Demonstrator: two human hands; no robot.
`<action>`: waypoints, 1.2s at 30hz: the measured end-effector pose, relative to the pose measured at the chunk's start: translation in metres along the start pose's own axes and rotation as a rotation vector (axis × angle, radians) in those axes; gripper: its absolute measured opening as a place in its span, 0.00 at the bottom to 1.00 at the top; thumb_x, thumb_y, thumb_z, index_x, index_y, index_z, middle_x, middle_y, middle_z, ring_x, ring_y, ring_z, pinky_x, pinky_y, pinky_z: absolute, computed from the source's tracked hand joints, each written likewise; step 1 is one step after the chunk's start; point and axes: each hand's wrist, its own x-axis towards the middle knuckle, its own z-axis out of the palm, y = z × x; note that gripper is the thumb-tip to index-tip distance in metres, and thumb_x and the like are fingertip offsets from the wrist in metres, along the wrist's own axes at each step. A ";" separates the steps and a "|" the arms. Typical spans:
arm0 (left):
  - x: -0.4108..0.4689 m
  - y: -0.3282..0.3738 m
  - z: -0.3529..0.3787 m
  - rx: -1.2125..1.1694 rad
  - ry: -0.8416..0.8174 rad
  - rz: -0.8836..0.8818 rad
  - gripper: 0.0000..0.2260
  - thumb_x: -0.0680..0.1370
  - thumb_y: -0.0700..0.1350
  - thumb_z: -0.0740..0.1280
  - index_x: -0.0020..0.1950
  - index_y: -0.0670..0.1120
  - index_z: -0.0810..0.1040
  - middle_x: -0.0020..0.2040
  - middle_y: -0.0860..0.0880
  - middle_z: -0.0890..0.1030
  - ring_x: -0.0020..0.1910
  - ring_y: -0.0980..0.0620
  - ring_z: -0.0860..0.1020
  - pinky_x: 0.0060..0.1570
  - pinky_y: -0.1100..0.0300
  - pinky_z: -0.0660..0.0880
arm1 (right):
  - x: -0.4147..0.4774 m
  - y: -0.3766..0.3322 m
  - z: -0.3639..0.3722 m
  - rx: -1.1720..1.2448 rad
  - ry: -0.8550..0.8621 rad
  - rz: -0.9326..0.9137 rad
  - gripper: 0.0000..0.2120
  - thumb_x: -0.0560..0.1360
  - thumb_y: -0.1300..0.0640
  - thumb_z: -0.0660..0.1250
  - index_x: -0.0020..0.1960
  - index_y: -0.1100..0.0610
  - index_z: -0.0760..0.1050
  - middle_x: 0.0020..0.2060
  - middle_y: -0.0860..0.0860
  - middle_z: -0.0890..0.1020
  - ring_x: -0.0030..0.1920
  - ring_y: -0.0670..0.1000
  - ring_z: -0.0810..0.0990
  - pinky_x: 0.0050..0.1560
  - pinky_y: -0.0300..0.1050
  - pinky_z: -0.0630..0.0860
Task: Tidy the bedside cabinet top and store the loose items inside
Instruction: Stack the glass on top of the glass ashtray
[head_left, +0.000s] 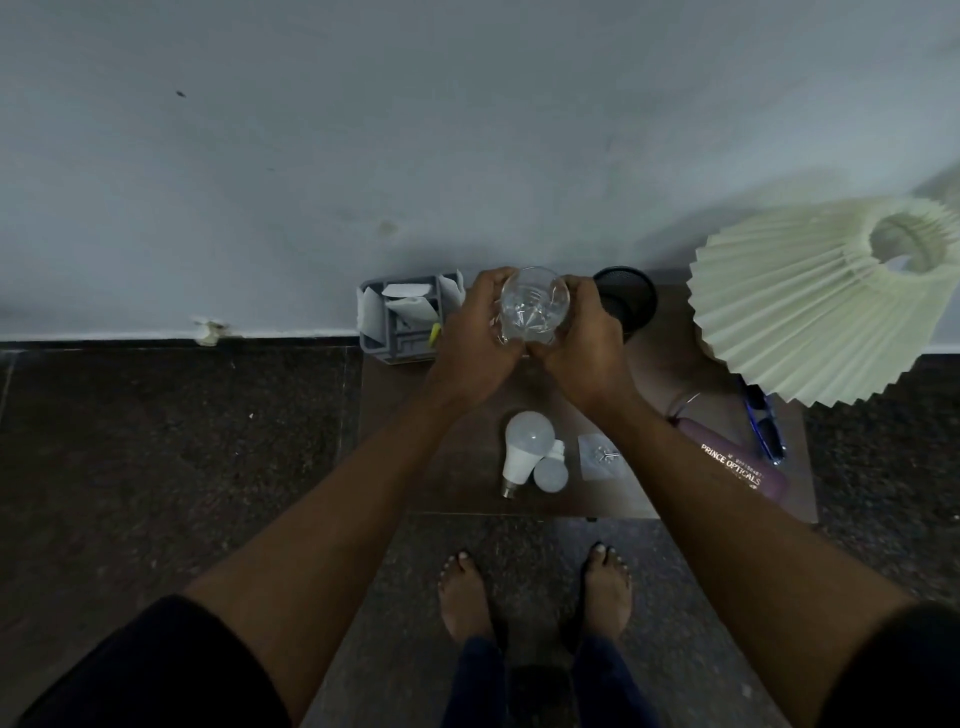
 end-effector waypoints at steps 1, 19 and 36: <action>0.002 -0.001 0.002 0.007 0.014 -0.001 0.28 0.71 0.36 0.72 0.69 0.46 0.70 0.63 0.49 0.80 0.63 0.51 0.80 0.62 0.43 0.78 | 0.003 0.001 0.003 0.001 0.012 -0.010 0.30 0.68 0.55 0.79 0.66 0.53 0.71 0.55 0.44 0.81 0.53 0.44 0.79 0.51 0.32 0.77; 0.022 -0.006 0.007 0.265 0.107 0.108 0.22 0.72 0.32 0.72 0.65 0.41 0.76 0.59 0.47 0.80 0.59 0.49 0.78 0.60 0.61 0.76 | 0.019 0.018 0.024 0.011 0.020 -0.022 0.27 0.71 0.59 0.76 0.68 0.54 0.72 0.61 0.50 0.80 0.61 0.49 0.79 0.62 0.48 0.79; -0.001 0.005 0.015 0.277 0.145 -0.003 0.33 0.74 0.36 0.72 0.77 0.38 0.64 0.70 0.42 0.71 0.70 0.50 0.71 0.69 0.66 0.69 | -0.005 0.017 0.017 0.099 0.046 -0.021 0.21 0.74 0.54 0.74 0.65 0.48 0.74 0.57 0.43 0.82 0.57 0.43 0.81 0.58 0.45 0.80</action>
